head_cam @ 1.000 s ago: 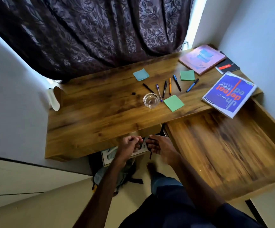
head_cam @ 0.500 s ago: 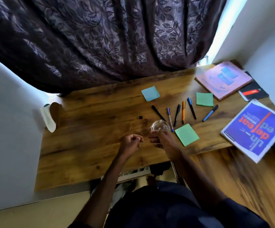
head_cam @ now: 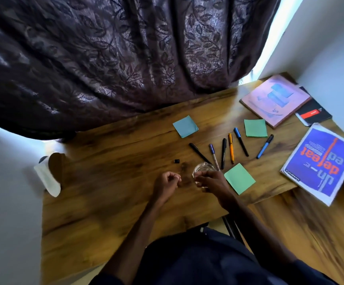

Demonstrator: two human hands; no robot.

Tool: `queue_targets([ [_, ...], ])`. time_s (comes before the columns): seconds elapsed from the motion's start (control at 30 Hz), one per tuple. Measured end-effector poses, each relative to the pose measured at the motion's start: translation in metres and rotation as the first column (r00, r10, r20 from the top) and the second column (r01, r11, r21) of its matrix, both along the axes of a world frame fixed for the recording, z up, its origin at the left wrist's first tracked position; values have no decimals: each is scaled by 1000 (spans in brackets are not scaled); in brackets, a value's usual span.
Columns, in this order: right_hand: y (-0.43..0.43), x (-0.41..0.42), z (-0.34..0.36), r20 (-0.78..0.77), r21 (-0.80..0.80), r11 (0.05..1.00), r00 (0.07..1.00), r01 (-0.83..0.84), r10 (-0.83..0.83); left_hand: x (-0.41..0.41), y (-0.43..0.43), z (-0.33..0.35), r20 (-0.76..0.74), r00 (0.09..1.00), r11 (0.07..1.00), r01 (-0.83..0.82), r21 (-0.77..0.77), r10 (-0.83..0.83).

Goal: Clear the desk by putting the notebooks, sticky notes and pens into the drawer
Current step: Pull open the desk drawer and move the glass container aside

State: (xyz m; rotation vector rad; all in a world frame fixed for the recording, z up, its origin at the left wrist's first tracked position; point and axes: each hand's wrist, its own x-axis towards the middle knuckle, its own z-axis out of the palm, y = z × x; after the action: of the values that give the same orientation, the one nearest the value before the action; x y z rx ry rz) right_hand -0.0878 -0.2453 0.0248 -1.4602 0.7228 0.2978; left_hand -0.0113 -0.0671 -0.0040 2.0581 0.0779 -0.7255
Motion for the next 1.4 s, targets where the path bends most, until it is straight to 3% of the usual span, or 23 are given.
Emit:
queue_targets([
  [0.07,-1,9,-4,15,-71,997,1000,23,-22,10,-1,-5,7,1000,1000,-14,4,14],
  [0.17,4,30,-15,21,-241,967,995,-87,94,23,1,-9,15,1000,998,-25,54,24],
  [0.27,13,60,-33,-38,-546,798,959,-254,280,42,3,-15,33,999,990,8,137,-13],
  [0.37,28,90,-42,-72,-708,632,922,-316,380,60,8,-31,99,992,974,59,220,-83],
  [0.5,40,119,-59,-159,-798,456,867,-394,472,65,15,-46,135,984,971,88,223,-120],
  [0.57,39,128,-71,-202,-801,425,859,-422,471,64,17,-52,143,980,970,108,218,-141],
  [0.77,32,131,-81,-198,-822,396,857,-409,475,64,18,-53,154,977,965,110,240,-150],
  [0.93,35,103,-61,-101,-841,427,872,-332,479,53,16,-45,181,976,968,78,239,-123],
  [1.13,12,28,-32,174,-817,574,927,-52,331,4,-11,-22,288,938,962,121,246,-192],
  [1.23,-16,-29,-24,236,-780,623,951,62,201,-36,-44,-15,362,870,934,255,249,-334],
  [1.4,-64,-143,-41,132,-756,643,991,123,-35,-107,-98,-3,377,727,819,500,280,-573],
])
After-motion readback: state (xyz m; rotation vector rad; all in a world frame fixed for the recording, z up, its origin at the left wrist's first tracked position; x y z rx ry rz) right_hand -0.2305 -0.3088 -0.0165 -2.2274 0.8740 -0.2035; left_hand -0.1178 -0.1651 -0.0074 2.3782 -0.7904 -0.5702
